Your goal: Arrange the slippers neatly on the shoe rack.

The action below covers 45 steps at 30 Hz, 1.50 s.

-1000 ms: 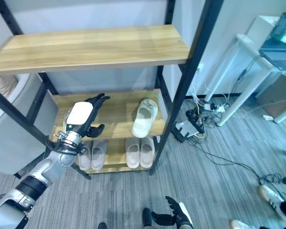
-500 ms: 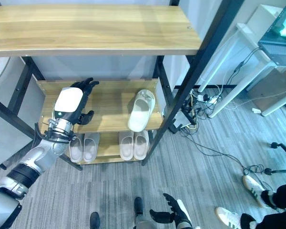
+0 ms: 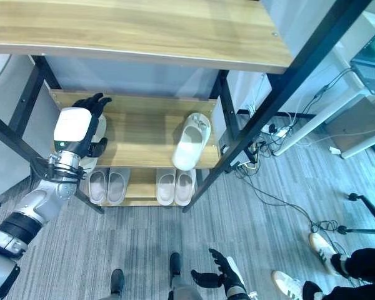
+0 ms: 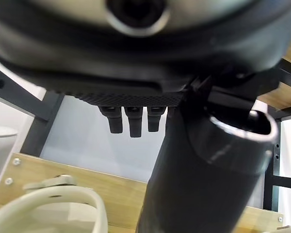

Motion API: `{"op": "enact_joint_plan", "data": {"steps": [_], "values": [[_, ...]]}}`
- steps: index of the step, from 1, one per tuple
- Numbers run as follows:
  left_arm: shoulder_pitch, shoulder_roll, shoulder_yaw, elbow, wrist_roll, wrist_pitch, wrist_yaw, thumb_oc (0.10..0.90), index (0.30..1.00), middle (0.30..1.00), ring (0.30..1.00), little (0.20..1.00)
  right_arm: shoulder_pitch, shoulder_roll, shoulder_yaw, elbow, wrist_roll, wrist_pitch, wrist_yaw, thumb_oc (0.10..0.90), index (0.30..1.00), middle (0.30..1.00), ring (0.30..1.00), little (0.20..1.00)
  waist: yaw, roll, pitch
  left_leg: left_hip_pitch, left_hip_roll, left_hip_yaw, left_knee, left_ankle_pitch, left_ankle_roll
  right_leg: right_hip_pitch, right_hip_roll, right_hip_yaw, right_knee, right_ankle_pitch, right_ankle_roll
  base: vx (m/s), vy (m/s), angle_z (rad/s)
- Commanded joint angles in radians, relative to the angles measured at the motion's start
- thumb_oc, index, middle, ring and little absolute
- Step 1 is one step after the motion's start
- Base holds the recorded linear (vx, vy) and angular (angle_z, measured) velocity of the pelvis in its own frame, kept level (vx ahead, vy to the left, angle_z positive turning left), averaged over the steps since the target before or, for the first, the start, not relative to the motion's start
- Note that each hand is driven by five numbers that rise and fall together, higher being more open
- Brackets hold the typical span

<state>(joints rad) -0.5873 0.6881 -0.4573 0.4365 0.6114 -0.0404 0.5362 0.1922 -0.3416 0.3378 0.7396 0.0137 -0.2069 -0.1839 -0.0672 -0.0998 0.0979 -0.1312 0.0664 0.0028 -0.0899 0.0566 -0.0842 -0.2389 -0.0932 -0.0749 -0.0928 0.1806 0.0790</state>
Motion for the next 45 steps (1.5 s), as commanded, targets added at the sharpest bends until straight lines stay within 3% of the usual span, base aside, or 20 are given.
{"op": "enact_joint_plan", "data": {"steps": [1,18,28,45], "values": [[-0.142,0.023,0.097,-0.008,0.004,-0.029,0.099,0.8,0.9,0.9,0.9,0.9,-0.006,-0.03,-0.032,-0.04,0.004,-0.055,-0.021,0.8,0.9,0.9,0.9,0.9,0.012,0.024,-0.003,-0.024,-0.062,-0.017,0.003,-0.05,0.039,0.082,-0.024,0.002,0.005,-0.148,0.1,0.0,0.0,0.0],[-0.225,0.046,0.035,0.117,0.021,0.013,0.113,0.8,0.9,0.9,0.9,0.9,-0.017,-0.035,-0.026,-0.02,0.009,-0.059,-0.019,0.8,0.9,0.9,0.9,0.9,0.002,0.004,-0.001,-0.048,-0.064,-0.012,0.003,-0.046,0.044,0.061,-0.027,0.013,0.005,-0.126,0.112,0.0,0.0,0.0],[-0.252,0.042,0.023,0.186,0.024,0.047,0.141,0.8,0.9,0.9,0.9,0.9,-0.04,0.002,0.015,-0.009,-0.008,-0.056,-0.045,0.8,0.9,0.9,0.9,0.9,0.004,-0.023,-0.017,-0.06,-0.056,-0.006,0.003,-0.048,0.046,0.043,-0.017,0.019,0.005,-0.118,0.117,0.02,-0.001,0.0],[-0.365,0.019,-0.038,0.261,0.018,0.071,0.16,0.8,0.9,0.9,0.9,0.9,-0.037,0.01,0.041,-0.018,-0.011,-0.06,-0.041,0.8,0.9,0.9,0.9,0.9,-0.013,-0.011,-0.013,-0.083,-0.068,-0.003,0.003,-0.051,0.052,0.022,-0.028,0.013,0.005,-0.109,0.122,0.0,0.005,0.0]]}}
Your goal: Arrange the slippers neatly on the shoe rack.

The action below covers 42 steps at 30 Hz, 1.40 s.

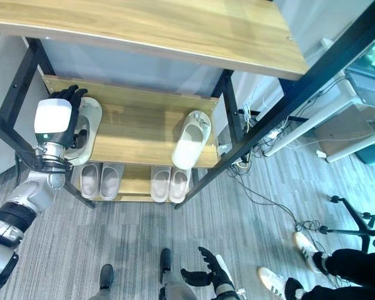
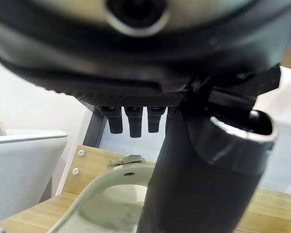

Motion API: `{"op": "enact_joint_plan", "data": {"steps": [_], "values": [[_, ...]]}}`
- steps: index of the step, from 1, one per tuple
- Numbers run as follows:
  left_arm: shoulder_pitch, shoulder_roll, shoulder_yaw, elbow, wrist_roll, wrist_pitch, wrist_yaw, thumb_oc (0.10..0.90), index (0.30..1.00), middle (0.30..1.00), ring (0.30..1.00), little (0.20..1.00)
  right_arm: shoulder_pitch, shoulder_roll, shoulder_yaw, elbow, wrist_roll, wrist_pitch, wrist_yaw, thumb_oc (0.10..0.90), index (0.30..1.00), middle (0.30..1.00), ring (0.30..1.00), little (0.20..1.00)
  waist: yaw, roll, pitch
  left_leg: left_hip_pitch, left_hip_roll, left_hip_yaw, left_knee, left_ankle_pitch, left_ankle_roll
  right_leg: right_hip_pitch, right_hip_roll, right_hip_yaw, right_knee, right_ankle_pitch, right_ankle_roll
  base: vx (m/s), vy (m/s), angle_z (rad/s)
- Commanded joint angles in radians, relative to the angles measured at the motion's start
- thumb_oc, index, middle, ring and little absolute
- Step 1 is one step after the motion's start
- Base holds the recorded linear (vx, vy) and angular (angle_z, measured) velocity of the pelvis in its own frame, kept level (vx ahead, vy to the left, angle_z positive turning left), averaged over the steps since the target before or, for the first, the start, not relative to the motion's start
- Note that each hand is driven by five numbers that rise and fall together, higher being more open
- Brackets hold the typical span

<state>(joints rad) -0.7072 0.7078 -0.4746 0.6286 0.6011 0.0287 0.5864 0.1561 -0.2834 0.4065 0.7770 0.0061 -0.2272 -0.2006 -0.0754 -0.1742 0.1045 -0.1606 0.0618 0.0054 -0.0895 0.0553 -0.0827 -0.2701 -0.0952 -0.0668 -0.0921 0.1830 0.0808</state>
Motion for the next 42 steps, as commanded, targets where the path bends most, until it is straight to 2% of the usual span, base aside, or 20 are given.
{"op": "enact_joint_plan", "data": {"steps": [1,2,3,4,6,7,8,9,18,23,27,36,42], "values": [[-0.266,-0.004,-0.035,0.095,0.028,0.005,0.11,0.761,0.841,0.841,0.841,0.841,-0.01,-0.049,-0.027,-0.05,0.002,-0.04,-0.024,0.8,0.9,0.9,0.9,0.9,-0.007,0.064,-0.016,-0.056,-0.064,-0.005,0.002,-0.049,0.05,0.048,-0.027,0.005,0.005,-0.108,0.121,-0.02,0.019,-0.04],[-0.283,-0.005,-0.049,0.117,0.032,0.01,0.108,0.706,0.759,0.759,0.759,0.759,-0.018,-0.053,-0.02,-0.046,0.003,-0.038,-0.023,0.8,0.9,0.9,0.9,0.9,-0.011,0.065,-0.013,-0.059,-0.064,-0.002,0.002,-0.048,0.05,0.044,-0.026,0.007,0.005,-0.104,0.122,-0.03,0.021,-0.04],[-0.302,-0.007,-0.062,0.128,0.033,0.012,0.111,0.692,0.738,0.738,0.738,0.738,-0.023,-0.052,-0.016,-0.045,0.005,-0.039,-0.023,0.8,0.9,0.9,0.9,0.9,-0.013,0.065,-0.012,-0.063,-0.065,0.0,0.002,-0.046,0.05,0.04,-0.026,0.01,0.005,-0.096,0.123,-0.03,0.016,-0.04],[-0.32,-0.01,-0.068,0.139,0.027,0.015,0.115,0.555,0.533,0.533,0.533,0.533,-0.024,-0.053,-0.014,-0.045,0.007,-0.041,-0.02,0.8,0.9,0.9,0.9,0.9,-0.016,0.062,-0.011,-0.068,-0.065,0.004,0.002,-0.044,0.05,0.035,-0.026,0.012,0.005,-0.086,0.125,-0.02,0.005,-0.09],[-0.354,-0.016,-0.079,0.164,0.004,0.015,0.127,0.543,0.514,0.514,0.514,0.514,-0.022,-0.054,-0.007,-0.049,0.013,-0.044,-0.018,0.8,0.9,0.9,0.9,0.9,-0.021,0.059,-0.011,-0.078,-0.064,0.006,0.002,-0.041,0.05,0.026,-0.022,0.016,0.005,-0.078,0.128,-0.02,-0.013,-0.1],[-0.366,-0.017,-0.085,0.175,-0.001,0.015,0.129,0.496,0.444,0.444,0.444,0.444,-0.017,-0.054,-0.004,-0.05,0.013,-0.046,-0.017,0.8,0.9,0.9,0.9,0.9,-0.023,0.058,-0.013,-0.08,-0.062,0.007,0.002,-0.041,0.05,0.024,-0.02,0.019,0.005,-0.079,0.128,0.0,0.0,0.0],[-0.373,-0.017,-0.091,0.183,-0.005,0.015,0.128,0.474,0.411,0.411,0.411,0.411,-0.014,-0.053,-0.001,-0.05,0.013,-0.047,-0.017,0.8,0.9,0.9,0.9,0.9,-0.022,0.055,-0.014,-0.082,-0.061,0.008,0.002,-0.041,0.05,0.023,-0.019,0.019,0.005,-0.083,0.127,0.0,0.0,0.0],[-0.38,-0.016,-0.097,0.191,-0.005,0.016,0.126,0.405,0.307,0.307,0.307,0.307,-0.011,-0.052,0.002,-0.046,0.013,-0.049,-0.017,0.8,0.9,0.9,0.9,0.9,-0.023,0.053,-0.016,-0.082,-0.06,0.007,0.002,-0.042,0.05,0.023,-0.017,0.019,0.005,-0.087,0.126,0.01,-0.015,-0.06],[-0.374,-0.07,-0.097,0.229,-0.036,0.003,0.127,0.4,0.3,0.3,0.3,0.3,-0.014,-0.045,0.004,-0.05,0.032,-0.056,-0.018,0.8,0.9,0.9,0.9,0.9,-0.025,0.047,-0.011,-0.072,-0.055,0.007,0.002,-0.045,0.048,0.023,-0.016,0.011,0.005,-0.098,0.121,0.0,-0.002,-0.02],[-0.252,-0.095,-0.043,0.088,-0.02,-0.029,0.154,0.4,0.3,0.3,0.3,0.3,-0.01,-0.044,-0.007,-0.063,0.031,-0.058,-0.034,0.8,0.9,0.9,0.9,0.9,-0.018,0.046,-0.004,-0.068,-0.056,0.003,0.002,-0.047,0.05,0.028,-0.017,0.009,0.005,-0.104,0.116,0.0,0.0,0.0],[-0.187,-0.101,-0.036,-0.004,0.019,-0.048,0.167,0.4,0.3,0.3,0.3,0.3,-0.028,-0.057,-0.018,-0.072,0.022,-0.06,-0.056,0.8,0.9,0.9,0.9,0.9,-0.01,0.049,0.008,-0.059,-0.058,0.004,0.002,-0.048,0.05,0.037,-0.019,0.006,0.005,-0.109,0.112,0.0,0.0,0.0],[-0.247,-0.171,-0.184,0.048,0.09,-0.07,0.126,0.4,0.3,0.3,0.3,0.3,-0.097,-0.089,-0.022,-0.054,0.031,-0.07,-0.096,0.8,0.9,0.9,0.9,0.9,-0.022,0.07,0.056,-0.104,-0.06,0.02,0.002,-0.027,0.052,-0.014,-0.025,0.016,0.01,-0.089,0.104,-0.07,-0.011,0.0],[-0.336,-0.236,-0.257,0.19,0.098,-0.053,0.113,0.4,0.3,0.3,0.3,0.3,-0.126,-0.104,-0.012,-0.039,0.031,-0.08,-0.115,0.8,0.9,0.9,0.9,0.9,-0.043,0.085,0.074,-0.16,-0.063,0.029,0.002,-0.005,0.051,-0.073,-0.03,0.029,0.011,-0.074,0.1,-0.04,-0.013,-0.04]]}}
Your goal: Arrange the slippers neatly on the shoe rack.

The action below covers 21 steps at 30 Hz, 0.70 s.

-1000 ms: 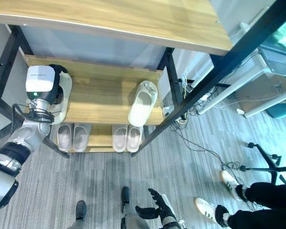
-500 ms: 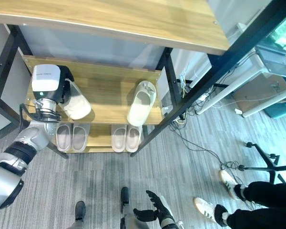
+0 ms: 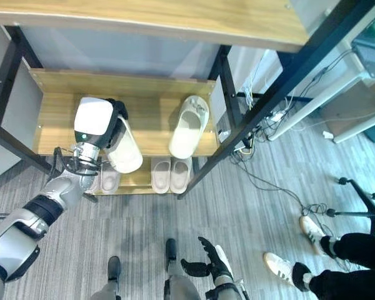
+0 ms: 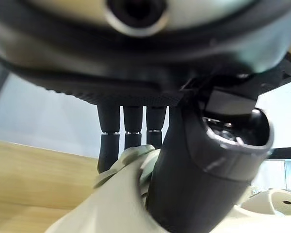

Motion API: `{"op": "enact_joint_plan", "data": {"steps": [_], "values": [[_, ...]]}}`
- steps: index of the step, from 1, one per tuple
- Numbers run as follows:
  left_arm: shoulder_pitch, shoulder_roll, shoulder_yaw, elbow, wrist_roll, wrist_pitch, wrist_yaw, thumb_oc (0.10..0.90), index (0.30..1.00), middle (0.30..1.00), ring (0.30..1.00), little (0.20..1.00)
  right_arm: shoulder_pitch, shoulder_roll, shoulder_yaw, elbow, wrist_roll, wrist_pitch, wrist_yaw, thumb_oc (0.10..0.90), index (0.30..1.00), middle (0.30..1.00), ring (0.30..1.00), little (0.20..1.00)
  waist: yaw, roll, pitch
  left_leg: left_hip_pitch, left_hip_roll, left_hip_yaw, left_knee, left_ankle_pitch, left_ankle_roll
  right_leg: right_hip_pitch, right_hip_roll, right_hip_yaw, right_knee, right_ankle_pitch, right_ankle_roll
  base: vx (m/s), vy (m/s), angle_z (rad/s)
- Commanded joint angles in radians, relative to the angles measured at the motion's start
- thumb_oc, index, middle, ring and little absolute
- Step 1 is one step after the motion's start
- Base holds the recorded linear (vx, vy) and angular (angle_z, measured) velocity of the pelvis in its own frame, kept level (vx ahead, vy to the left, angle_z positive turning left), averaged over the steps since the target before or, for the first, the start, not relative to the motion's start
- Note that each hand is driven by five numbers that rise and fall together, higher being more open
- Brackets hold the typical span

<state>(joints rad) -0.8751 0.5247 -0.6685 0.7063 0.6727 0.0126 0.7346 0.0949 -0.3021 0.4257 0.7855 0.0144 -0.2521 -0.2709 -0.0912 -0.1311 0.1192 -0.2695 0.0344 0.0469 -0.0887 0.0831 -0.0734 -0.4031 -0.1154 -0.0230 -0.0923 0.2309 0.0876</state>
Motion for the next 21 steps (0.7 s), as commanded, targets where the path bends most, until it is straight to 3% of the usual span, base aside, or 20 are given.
{"op": "enact_joint_plan", "data": {"steps": [1,11,21], "values": [[-0.209,-0.064,-0.084,0.156,0.025,-0.029,-0.039,0.4,0.3,0.3,0.3,0.3,-0.068,-0.091,-0.031,-0.046,0.025,-0.059,-0.047,0.8,0.9,0.9,0.9,0.9,-0.033,0.047,0.061,-0.066,-0.035,-0.009,0.001,-0.027,0.04,0.046,-0.01,-0.014,0.011,-0.118,0.094,-0.02,-0.009,-0.03],[-0.346,-0.109,-0.111,0.217,-0.007,-0.025,-0.027,0.4,0.3,0.3,0.3,0.3,-0.081,-0.102,-0.024,-0.064,0.046,-0.078,-0.051,0.8,0.9,0.9,0.9,0.9,-0.058,0.07,0.082,-0.099,-0.036,0.0,0.001,-0.018,0.035,0.003,-0.013,-0.002,0.011,-0.114,0.095,0.01,-0.002,-0.03],[-0.343,-0.186,-0.119,0.217,0.007,-0.032,-0.02,0.4,0.3,0.3,0.3,0.3,-0.096,-0.105,-0.018,-0.065,0.071,-0.089,-0.042,0.8,0.9,0.9,0.9,0.9,-0.066,0.081,0.096,-0.102,-0.037,0.003,0.001,-0.021,0.033,-0.006,-0.014,0.001,0.012,-0.117,0.092,0.0,0.0,0.0]]}}
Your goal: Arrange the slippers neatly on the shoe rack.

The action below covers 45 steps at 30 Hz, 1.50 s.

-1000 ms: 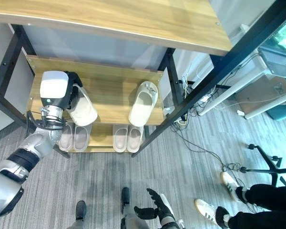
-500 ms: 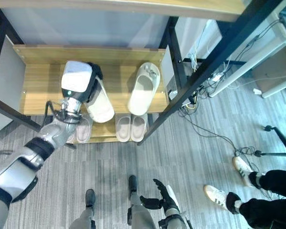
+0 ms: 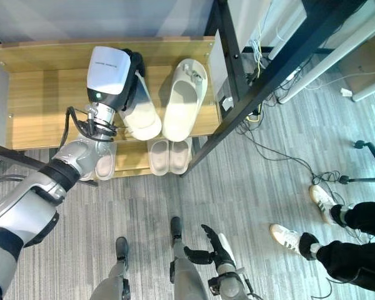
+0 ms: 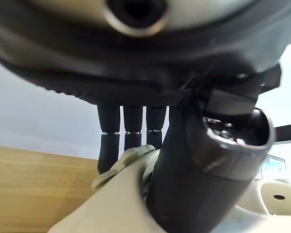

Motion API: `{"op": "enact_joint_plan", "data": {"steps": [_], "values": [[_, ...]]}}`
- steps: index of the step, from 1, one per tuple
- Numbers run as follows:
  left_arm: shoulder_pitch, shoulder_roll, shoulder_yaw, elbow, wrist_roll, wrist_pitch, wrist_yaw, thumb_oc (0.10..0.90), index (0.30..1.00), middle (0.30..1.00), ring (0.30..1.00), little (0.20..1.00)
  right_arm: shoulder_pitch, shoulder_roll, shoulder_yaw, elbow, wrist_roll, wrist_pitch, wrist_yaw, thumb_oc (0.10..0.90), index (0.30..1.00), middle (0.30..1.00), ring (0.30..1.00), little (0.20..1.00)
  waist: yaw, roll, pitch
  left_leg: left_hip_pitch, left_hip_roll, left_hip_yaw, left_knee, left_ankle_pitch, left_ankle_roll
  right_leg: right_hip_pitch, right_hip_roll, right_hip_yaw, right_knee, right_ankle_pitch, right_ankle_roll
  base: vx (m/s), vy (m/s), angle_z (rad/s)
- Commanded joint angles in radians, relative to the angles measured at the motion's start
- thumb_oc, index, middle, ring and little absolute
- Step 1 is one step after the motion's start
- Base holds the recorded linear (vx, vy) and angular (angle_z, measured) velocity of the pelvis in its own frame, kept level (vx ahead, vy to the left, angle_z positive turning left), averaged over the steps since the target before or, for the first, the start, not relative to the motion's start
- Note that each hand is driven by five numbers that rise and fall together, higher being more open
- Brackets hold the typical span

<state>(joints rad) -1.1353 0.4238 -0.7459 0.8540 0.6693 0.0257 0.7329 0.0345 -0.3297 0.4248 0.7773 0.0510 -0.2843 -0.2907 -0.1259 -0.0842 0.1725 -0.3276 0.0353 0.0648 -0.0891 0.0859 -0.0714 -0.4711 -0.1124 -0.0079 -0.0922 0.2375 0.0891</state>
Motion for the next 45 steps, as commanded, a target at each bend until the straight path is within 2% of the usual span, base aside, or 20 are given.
{"op": "enact_joint_plan", "data": {"steps": [1,8,10,15,24,36,45], "values": [[-0.081,-0.095,-0.048,0.068,0.016,-0.046,-0.018,0.4,0.3,0.3,0.3,0.3,-0.036,-0.078,-0.014,-0.055,0.037,-0.058,-0.022,0.8,0.9,0.9,0.9,0.9,-0.032,0.035,0.044,-0.044,-0.038,-0.013,0.002,-0.025,0.03,0.061,-0.017,-0.013,0.012,-0.124,0.091,0.0,0.0,0.0],[-0.1,-0.122,-0.102,0.085,0.096,-0.031,-0.016,0.4,0.3,0.3,0.3,0.3,-0.044,-0.085,-0.005,-0.046,0.051,-0.074,-0.013,0.8,0.9,0.9,0.9,0.9,-0.034,0.036,0.045,-0.047,-0.037,-0.014,0.002,-0.027,0.028,0.055,-0.015,-0.013,0.011,-0.123,0.09,0.0,0.0,0.0],[-0.146,-0.108,-0.167,0.096,0.156,-0.029,-0.028,0.4,0.3,0.3,0.3,0.3,-0.065,-0.097,0.011,-0.049,0.066,-0.085,-0.005,0.8,0.9,0.9,0.9,0.9,-0.042,0.035,0.052,-0.057,-0.037,-0.011,0.002,-0.025,0.028,0.041,-0.015,-0.009,0.012,-0.117,0.093,0.0,0.0,0.0],[-0.144,-0.103,-0.187,0.068,0.183,-0.041,-0.027,0.4,0.3,0.3,0.3,0.3,-0.072,-0.094,0.014,-0.043,0.077,-0.088,-0.002,0.8,0.9,0.9,0.9,0.9,-0.044,0.036,0.054,-0.067,-0.038,-0.008,0.002,-0.024,0.029,0.028,-0.016,-0.007,0.013,-0.114,0.094,0.0,0.005,-0.02],[-0.13,-0.095,-0.142,0.009,0.145,-0.048,0.038,0.4,0.3,0.3,0.3,0.3,-0.07,-0.085,0.025,-0.04,0.089,-0.094,-0.001,0.8,0.9,0.9,0.9,0.9,-0.044,0.033,0.054,-0.075,-0.039,-0.009,0.002,-0.02,0.028,0.021,-0.016,-0.01,0.015,-0.116,0.091,0.0,0.0,0.0],[-0.099,-0.194,-0.12,-0.028,0.134,-0.061,0.06,0.4,0.3,0.3,0.3,0.3,-0.073,-0.085,0.027,-0.046,0.104,-0.094,0.002,0.8,0.9,0.9,0.9,0.9,-0.051,0.028,0.051,-0.067,-0.035,-0.004,0.002,-0.027,0.028,0.022,-0.014,-0.002,0.018,-0.119,0.087,0.0,0.0,0.0],[-0.111,-0.232,-0.109,0.014,0.122,-0.035,0.067,0.4,0.3,0.3,0.3,0.3,-0.077,-0.079,0.033,-0.034,0.112,-0.094,0.004,0.8,0.9,0.9,0.9,0.9,-0.057,0.028,0.032,-0.079,-0.033,0.0,0.002,-0.027,0.027,0.004,-0.011,0.001,0.017,-0.118,0.084,0.0,0.0,0.0]]}}
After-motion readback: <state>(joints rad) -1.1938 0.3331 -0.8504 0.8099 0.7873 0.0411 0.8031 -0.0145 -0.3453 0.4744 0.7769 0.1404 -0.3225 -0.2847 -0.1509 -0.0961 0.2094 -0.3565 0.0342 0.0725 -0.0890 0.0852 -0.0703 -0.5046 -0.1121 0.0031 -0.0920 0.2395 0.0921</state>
